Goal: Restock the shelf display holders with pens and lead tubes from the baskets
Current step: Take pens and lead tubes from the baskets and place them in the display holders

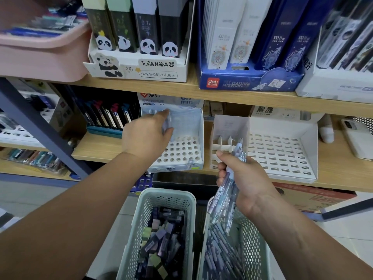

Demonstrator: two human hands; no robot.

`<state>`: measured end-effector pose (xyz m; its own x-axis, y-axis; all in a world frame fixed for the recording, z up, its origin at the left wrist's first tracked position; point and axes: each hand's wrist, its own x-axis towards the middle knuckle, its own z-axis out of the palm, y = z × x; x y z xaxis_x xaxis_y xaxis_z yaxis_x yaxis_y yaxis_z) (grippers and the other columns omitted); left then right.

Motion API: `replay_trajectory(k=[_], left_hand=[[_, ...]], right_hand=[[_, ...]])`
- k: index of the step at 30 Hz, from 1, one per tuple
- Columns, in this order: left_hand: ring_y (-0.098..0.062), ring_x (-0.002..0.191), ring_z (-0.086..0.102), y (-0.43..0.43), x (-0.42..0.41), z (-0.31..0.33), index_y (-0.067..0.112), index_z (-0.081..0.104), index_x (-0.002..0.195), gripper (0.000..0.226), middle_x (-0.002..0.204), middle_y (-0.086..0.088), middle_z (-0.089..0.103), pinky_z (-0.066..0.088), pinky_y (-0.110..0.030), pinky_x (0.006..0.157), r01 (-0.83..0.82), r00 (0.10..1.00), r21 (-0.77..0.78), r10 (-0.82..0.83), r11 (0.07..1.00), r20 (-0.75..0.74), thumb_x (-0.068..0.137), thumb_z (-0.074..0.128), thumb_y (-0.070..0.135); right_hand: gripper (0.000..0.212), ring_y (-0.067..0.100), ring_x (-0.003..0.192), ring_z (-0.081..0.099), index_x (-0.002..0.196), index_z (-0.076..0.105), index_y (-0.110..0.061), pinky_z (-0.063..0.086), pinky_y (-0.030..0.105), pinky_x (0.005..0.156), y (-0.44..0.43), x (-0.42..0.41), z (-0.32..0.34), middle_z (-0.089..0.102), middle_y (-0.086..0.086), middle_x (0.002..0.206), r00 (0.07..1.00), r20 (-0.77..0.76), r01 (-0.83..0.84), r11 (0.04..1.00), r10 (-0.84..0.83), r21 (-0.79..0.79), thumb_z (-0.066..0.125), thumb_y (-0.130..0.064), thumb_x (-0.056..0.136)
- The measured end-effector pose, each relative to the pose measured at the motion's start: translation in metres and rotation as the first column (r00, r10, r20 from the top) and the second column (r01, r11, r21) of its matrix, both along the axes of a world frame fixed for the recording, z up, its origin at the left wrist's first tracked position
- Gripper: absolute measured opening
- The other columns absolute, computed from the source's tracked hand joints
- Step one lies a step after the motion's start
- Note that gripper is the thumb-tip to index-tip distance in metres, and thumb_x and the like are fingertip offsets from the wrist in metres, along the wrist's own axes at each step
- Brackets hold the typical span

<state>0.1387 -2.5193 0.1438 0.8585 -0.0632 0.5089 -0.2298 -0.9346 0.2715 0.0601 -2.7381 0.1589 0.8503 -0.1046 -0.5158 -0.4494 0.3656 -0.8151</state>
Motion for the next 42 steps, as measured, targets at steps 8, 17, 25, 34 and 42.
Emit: replay_trajectory(k=[8, 17, 25, 34, 42], left_hand=[[-0.023, 0.064, 0.066, -0.022, -0.028, 0.019, 0.02, 0.071, 0.092, 0.014, 0.066, 0.002, 0.066, 0.056, -0.039, 0.063, 0.137, 0.967, -0.312, -0.195, 0.94, -0.164, 0.092, 0.069, 0.034], [-0.012, 0.06, 0.068, -0.063, -0.073, 0.014, 0.013, 0.074, 0.09, 0.009, 0.068, 0.002, 0.069, 0.057, -0.028, 0.059, 0.044, 0.457, -0.767, -0.696, 0.64, -0.554, 0.085, 0.079, 0.018], [-0.018, 0.06, 0.067, -0.058, -0.074, 0.024, 0.007, 0.07, 0.101, 0.022, 0.071, -0.006, 0.07, 0.057, -0.026, 0.058, -0.15, 0.504, -0.867, -0.718, 0.475, -0.48, 0.083, 0.077, -0.002], [-0.014, 0.063, 0.069, -0.023, -0.07, 0.03, 0.005, 0.075, 0.081, 0.014, 0.073, -0.01, 0.071, 0.057, -0.021, 0.058, -0.471, 0.716, -0.876, -0.624, -0.101, -0.313, 0.067, 0.078, 0.004], [-0.013, 0.059, 0.069, -0.016, -0.087, 0.026, 0.001, 0.072, 0.088, 0.013, 0.067, -0.007, 0.071, 0.056, -0.019, 0.053, -0.598, 0.776, -0.718, -0.482, -0.356, -0.407, 0.079, 0.077, 0.009]], right_hand=[[0.012, 0.012, 0.051, 0.052, 0.09, 0.066, -0.011, 0.047, 0.024, 0.051, 0.0, -0.001, 0.01, 0.06, 0.003, 0.065, 0.998, 0.02, 0.048, 0.988, -0.052, 0.146, 0.078, -0.012, 0.087], [0.019, 0.011, 0.051, 0.059, 0.104, 0.063, -0.01, 0.055, 0.025, 0.051, -0.004, 0.001, 0.007, 0.064, 0.001, 0.065, 0.957, 0.086, 0.278, 0.96, -0.279, 0.017, 0.074, -0.015, 0.09], [0.044, 0.02, 0.067, 0.07, 0.094, 0.066, -0.015, 0.063, 0.041, 0.058, -0.009, 0.001, 0.007, 0.071, 0.003, 0.077, 0.968, 0.047, 0.252, 0.955, -0.248, -0.154, 0.088, -0.047, 0.073], [0.025, 0.008, 0.046, 0.052, 0.09, 0.071, -0.016, 0.048, 0.02, 0.046, 0.022, -0.003, 0.011, 0.06, -0.003, 0.059, 0.98, 0.135, 0.153, 0.988, -0.149, -0.019, 0.084, -0.035, 0.081], [0.025, 0.014, 0.05, 0.048, 0.094, 0.06, -0.01, 0.046, 0.029, 0.052, 0.052, -0.008, 0.012, 0.054, 0.0, 0.061, 0.947, 0.3, 0.102, 0.993, -0.113, 0.052, 0.08, -0.023, 0.087]])
